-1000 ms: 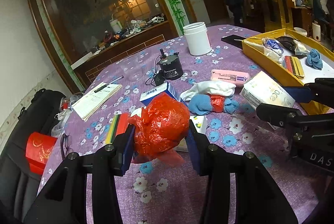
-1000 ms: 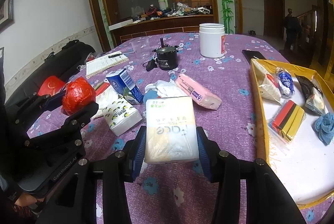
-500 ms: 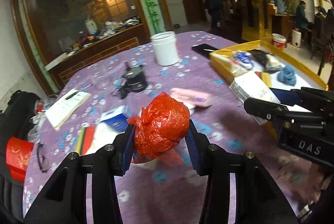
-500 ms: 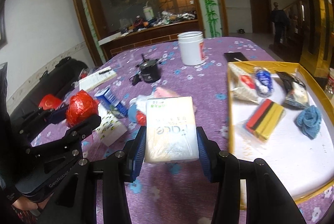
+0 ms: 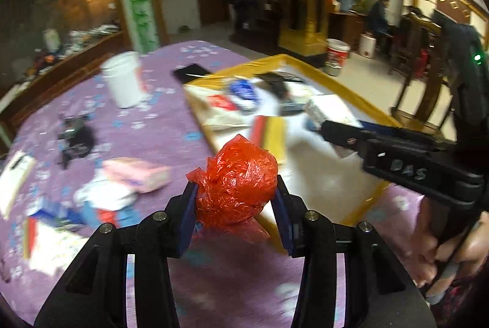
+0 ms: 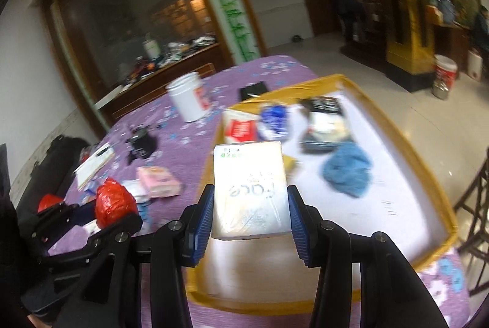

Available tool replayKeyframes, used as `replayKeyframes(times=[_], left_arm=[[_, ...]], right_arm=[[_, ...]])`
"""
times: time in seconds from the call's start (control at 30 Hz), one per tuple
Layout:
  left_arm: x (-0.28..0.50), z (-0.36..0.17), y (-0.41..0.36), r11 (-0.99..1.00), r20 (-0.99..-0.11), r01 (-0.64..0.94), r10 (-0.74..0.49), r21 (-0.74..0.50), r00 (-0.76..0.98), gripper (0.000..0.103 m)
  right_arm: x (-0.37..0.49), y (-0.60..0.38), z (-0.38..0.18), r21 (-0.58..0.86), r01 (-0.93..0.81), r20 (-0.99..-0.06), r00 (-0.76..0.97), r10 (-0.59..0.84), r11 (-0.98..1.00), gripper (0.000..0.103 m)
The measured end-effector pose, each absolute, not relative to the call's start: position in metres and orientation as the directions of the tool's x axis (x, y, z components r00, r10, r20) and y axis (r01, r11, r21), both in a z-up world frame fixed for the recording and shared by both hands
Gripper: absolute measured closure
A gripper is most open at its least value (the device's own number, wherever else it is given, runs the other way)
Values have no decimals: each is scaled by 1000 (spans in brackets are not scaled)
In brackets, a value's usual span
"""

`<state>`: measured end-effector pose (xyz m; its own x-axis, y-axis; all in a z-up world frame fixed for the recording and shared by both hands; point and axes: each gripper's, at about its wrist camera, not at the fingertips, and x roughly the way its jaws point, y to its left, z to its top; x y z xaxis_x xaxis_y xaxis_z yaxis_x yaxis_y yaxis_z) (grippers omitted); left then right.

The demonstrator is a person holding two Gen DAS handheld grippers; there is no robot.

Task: Organize soft objects
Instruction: 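Carry the red bag with left while right carries the tissue pack over the tray, then release the tissue pack with right while left releases the red bag into the tray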

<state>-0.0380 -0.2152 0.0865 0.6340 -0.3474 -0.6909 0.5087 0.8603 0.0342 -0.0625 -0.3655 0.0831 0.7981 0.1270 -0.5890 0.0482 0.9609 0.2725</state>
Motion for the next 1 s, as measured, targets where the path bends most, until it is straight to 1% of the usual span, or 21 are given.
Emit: replayKeyframes(times=[0.07,0.3,0.47,0.6,0.73,0.87,1.0], left_arm=[[-37,84,-232,838,-700,545,-380,17,605,60],[-32,62,-277,797,-760,603,-404,-20,509,60],[-32,48,-283,792,-785,610,-396,-28,477,60],[-35,42,-285,784,-791,621,-396,-28,465,59],[-38,45,-282,781,-784,624,-411,-39,466,54],[-36,49,-275,785,-775,615,-430,-68,463,46],[-35,55,-269,790,-766,608,-441,-83,468,45]], right_arm=[[-62,-382,80,280,90,-605,789,103,956,56],[-63,-411,67,271,156,-651,757,62,950,54],[-61,-416,60,244,176,-674,737,37,954,54],[-58,-418,57,240,180,-681,732,34,954,55],[-59,-419,60,252,178,-672,739,40,951,54],[-62,-420,64,267,180,-661,749,44,947,53],[-64,-418,68,277,173,-651,757,53,945,53]])
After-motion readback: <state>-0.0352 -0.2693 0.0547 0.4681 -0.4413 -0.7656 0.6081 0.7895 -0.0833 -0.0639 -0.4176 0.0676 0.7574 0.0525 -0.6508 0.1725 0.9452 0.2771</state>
